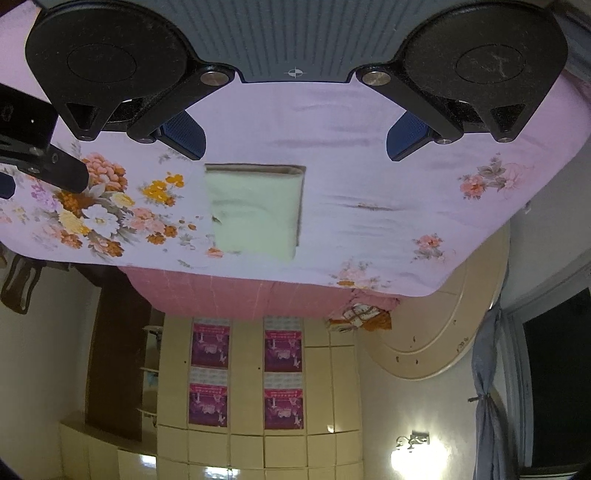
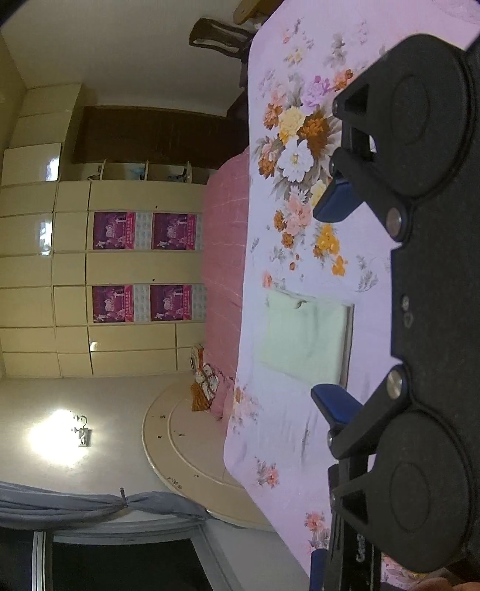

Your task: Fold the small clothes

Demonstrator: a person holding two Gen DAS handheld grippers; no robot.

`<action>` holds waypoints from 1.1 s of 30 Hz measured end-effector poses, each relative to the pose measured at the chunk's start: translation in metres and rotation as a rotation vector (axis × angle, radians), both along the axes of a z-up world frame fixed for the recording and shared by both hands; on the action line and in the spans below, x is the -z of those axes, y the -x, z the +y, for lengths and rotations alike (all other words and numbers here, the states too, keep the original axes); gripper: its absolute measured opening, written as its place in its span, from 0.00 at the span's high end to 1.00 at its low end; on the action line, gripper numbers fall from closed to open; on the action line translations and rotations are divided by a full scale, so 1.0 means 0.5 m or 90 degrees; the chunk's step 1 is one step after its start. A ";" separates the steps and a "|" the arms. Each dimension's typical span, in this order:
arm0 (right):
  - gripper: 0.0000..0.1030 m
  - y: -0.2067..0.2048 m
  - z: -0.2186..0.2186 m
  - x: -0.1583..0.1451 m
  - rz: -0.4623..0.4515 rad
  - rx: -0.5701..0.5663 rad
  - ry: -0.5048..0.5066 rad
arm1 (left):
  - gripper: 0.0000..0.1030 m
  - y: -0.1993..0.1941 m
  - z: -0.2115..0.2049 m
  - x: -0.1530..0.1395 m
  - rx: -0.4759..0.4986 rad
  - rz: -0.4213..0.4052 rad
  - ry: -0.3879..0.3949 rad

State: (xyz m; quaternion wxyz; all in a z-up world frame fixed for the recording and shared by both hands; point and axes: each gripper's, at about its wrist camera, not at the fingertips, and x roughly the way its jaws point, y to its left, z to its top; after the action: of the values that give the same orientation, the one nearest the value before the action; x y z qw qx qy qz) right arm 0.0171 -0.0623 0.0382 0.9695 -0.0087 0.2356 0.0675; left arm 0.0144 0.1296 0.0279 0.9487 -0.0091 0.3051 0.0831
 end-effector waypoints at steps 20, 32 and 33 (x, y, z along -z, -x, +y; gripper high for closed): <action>0.09 0.026 -0.017 -0.003 -0.004 0.026 0.003 | 0.00 0.000 -0.023 -0.003 0.006 0.004 0.005; 0.09 0.024 -0.014 0.000 0.001 0.026 0.004 | 0.00 -0.008 -0.015 0.007 -0.002 0.011 0.006; 0.09 0.023 -0.013 0.001 0.001 0.026 0.004 | 0.00 -0.008 -0.014 0.008 -0.002 0.012 0.006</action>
State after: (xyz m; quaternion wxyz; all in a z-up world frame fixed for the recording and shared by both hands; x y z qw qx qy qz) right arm 0.0055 -0.0688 0.0378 0.9705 -0.0072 0.2365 0.0471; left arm 0.0184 0.1226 0.0239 0.9456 -0.0130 0.3141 0.0835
